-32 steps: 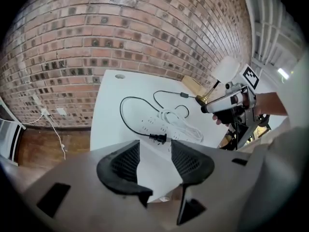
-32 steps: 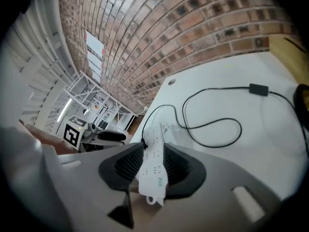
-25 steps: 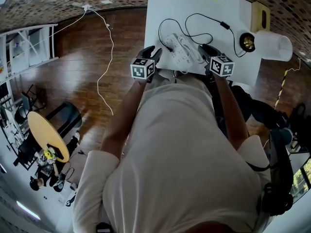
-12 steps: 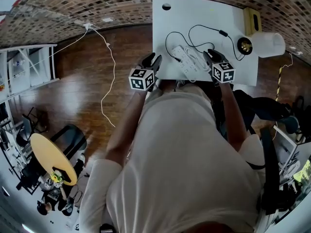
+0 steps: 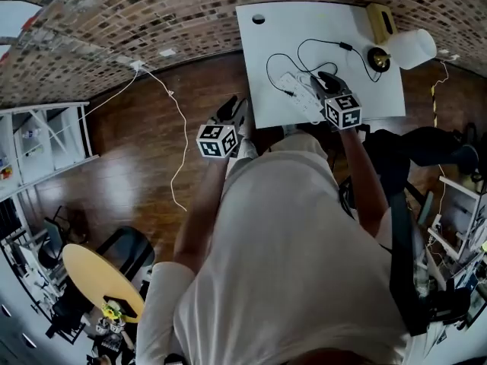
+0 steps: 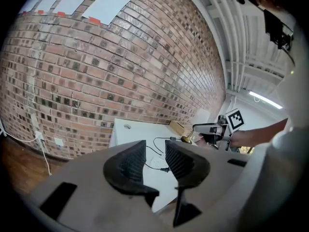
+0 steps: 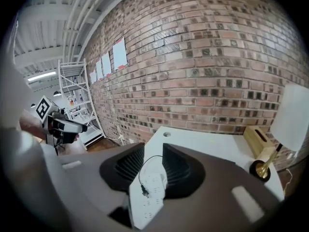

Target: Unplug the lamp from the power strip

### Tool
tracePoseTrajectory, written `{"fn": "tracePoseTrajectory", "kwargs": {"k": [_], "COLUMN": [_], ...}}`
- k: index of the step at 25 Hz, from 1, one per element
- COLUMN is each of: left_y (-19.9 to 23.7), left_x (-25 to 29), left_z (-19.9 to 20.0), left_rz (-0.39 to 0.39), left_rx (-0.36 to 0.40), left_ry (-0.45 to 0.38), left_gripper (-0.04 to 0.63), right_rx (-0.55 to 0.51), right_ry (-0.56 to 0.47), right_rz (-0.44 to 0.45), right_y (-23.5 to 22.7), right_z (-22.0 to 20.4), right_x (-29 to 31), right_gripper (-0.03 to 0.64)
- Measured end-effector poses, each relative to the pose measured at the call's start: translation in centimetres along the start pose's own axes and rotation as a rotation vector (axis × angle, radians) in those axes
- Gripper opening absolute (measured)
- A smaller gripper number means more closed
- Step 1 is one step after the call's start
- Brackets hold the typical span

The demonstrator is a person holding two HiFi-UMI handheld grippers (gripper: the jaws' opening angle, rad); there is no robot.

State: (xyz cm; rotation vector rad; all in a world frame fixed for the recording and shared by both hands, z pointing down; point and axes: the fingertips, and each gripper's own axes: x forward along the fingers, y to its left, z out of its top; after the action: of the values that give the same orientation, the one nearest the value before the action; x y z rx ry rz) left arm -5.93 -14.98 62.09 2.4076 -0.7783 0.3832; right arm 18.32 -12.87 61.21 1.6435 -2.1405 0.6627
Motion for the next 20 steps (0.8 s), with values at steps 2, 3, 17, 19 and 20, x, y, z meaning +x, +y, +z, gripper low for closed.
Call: {"fn": "tracePoseTrajectory", "kwargs": {"k": [2, 3, 17, 19, 20], "left_y": [0.6, 0.8, 0.9, 1.3, 1.4], "left_x": [-1.4, -2.0, -9.2, -9.6, -9.8], "left_z": [0.3, 0.4, -3.8, -4.6, -4.9], "left_rz": [-0.012, -0.019, -0.070, -0.070, -0.070], "left_rx": [0.009, 0.015, 0.008, 0.000, -0.006], "left_ry": [-0.013, -0.020, -0.021, -0.013, -0.010], "left_gripper": [0.126, 0.126, 0.115, 0.115, 0.114], "right_rx": [0.007, 0.019, 0.093, 0.094, 0.093], "right_ry": [-0.012, -0.014, 0.027, 0.028, 0.028], "right_rz": [0.008, 0.008, -0.009, -0.008, -0.006], "right_y": [2.1, 3.0, 12.3, 13.0, 13.4], "right_z": [-0.2, -0.6, -7.0, -7.3, -7.5], "right_x": [0.1, 0.2, -1.5, -1.7, -1.9], "right_gripper": [0.107, 0.107, 0.107, 0.107, 0.107]}}
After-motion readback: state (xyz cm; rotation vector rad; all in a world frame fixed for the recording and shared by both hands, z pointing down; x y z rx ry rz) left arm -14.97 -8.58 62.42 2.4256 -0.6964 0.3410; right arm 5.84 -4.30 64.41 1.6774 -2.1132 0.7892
